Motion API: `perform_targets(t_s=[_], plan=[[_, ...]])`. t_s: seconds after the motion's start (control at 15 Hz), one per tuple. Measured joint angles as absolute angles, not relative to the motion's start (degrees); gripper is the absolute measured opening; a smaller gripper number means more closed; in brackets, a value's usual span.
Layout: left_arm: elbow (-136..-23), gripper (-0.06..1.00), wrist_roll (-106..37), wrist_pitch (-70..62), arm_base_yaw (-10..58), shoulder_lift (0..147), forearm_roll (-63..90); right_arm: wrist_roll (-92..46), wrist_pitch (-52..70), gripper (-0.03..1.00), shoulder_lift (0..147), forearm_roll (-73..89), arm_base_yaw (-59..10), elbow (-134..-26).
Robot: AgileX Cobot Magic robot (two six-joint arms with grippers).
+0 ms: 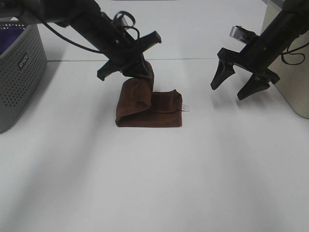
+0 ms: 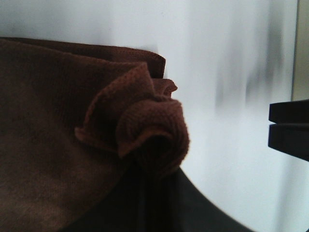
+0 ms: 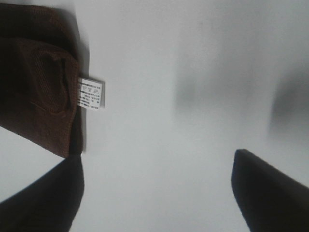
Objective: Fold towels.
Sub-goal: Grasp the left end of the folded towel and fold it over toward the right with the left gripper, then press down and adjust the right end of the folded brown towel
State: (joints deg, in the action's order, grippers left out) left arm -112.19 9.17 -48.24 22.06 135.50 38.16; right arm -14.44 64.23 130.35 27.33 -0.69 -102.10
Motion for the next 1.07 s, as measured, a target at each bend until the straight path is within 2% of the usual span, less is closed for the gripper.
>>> perform_targets(t_s=[0.2,0.33,0.4,0.47,0.6,0.8,1.07], plan=[[-113.04,0.04,10.77,-42.74,24.52,139.29,39.65,-14.44,64.06,0.79,130.35,27.33,-0.69,-102.10],[-113.22,0.12,12.61,-40.45,24.92,139.52,40.57,-14.44,64.06,0.79,130.35,27.33,-0.69,-102.10],[-113.27,0.24,13.35,-40.34,24.92,139.57,41.77,-14.44,64.06,0.79,130.35,27.33,-0.69,-102.10],[-113.27,0.52,13.06,-39.99,24.92,139.80,46.07,-14.44,64.06,0.79,130.35,27.90,-0.69,-102.10],[-113.27,0.65,7.68,-39.88,24.92,139.80,55.46,-14.44,64.06,0.79,130.35,28.30,-0.69,-102.10],[-113.33,0.69,-3.32,-40.85,24.58,139.80,63.31,-14.67,64.17,0.79,130.35,30.14,-0.69,-102.10],[-113.90,0.69,-9.74,-45.78,19.65,139.80,61.88,-21.72,66.92,0.79,130.35,41.94,-0.80,-102.10]])
